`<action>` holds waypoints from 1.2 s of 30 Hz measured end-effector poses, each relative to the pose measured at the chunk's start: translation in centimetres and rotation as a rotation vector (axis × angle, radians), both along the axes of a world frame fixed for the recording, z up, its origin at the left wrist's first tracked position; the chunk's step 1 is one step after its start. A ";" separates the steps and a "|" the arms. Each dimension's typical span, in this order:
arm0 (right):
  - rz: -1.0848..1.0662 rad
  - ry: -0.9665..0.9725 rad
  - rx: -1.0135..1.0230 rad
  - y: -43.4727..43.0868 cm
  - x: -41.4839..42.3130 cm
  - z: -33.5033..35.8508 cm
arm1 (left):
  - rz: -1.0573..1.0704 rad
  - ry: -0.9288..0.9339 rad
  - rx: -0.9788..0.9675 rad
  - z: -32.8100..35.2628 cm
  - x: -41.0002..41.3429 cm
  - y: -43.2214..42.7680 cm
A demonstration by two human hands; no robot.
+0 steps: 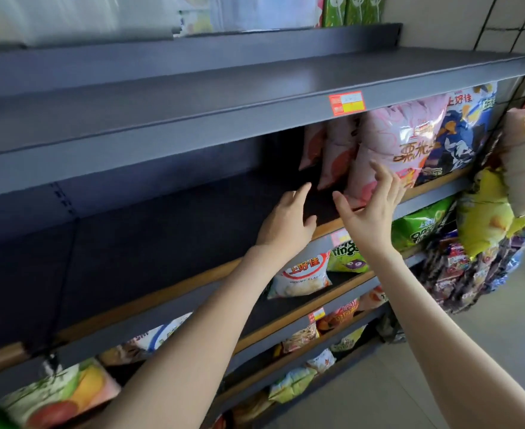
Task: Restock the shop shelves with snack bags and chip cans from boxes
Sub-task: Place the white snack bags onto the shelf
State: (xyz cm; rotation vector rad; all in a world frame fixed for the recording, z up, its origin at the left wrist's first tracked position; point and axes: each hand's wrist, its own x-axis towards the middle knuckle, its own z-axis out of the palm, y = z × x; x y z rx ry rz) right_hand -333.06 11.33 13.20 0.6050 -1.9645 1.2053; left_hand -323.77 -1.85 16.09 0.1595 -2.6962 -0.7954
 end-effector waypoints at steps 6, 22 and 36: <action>0.360 -0.058 0.182 -8.2 12.4 -4.9 | 0.135 0.370 -0.081 -4.7 13.0 -5.5; 1.075 -0.564 0.898 -21.1 42.4 -21.3 | 0.941 -0.147 0.361 -25.5 50.8 -15.4; 0.707 -1.425 1.325 -22.7 48.3 -46.3 | 1.039 -0.609 0.725 -42.4 59.8 -12.2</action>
